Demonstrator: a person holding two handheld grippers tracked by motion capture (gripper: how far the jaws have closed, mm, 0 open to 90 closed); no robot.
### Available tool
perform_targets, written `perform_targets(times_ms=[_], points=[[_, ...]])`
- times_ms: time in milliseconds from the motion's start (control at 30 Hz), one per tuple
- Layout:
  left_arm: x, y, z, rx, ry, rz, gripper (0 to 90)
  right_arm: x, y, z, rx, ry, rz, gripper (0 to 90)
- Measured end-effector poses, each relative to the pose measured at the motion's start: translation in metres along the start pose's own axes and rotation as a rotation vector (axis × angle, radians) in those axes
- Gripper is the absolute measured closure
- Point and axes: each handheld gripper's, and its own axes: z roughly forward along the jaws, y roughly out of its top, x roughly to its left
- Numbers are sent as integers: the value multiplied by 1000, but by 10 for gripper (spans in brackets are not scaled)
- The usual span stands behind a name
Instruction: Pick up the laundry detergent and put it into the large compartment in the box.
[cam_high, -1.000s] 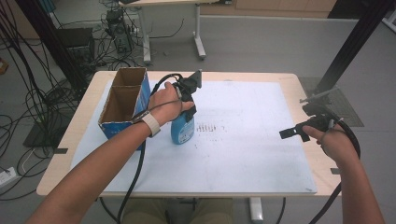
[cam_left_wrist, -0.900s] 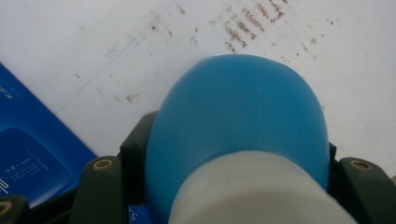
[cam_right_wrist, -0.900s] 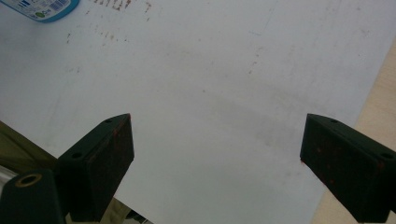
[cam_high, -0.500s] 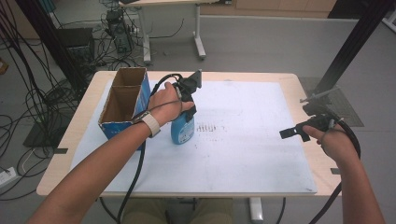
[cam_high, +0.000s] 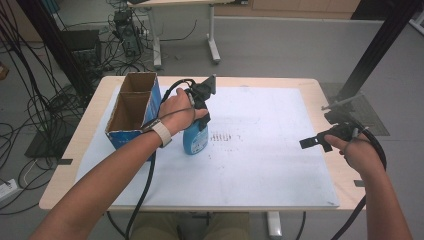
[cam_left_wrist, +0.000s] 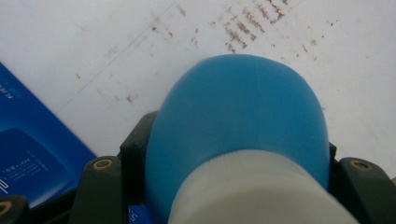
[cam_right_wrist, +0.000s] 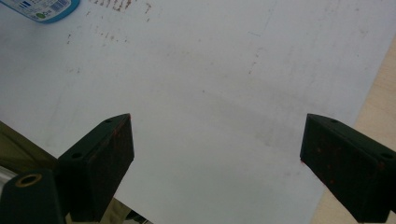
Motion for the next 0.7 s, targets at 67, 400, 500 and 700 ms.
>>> perform_targets(times_ms=[67,400,500,700], points=[[-1,0,0,0,2,-1,385,0,0,0,-2,0,2,98],[1,0,0,0,0,-2,385,0,-3,-1,-5,-1,3,98],[2,0,0,0,-3,-6,386,0,-4,-2,-4,-2,5,98],[7,-3,-5,-3,-18,-25,386,0,-4,-3,-7,-3,2,98]])
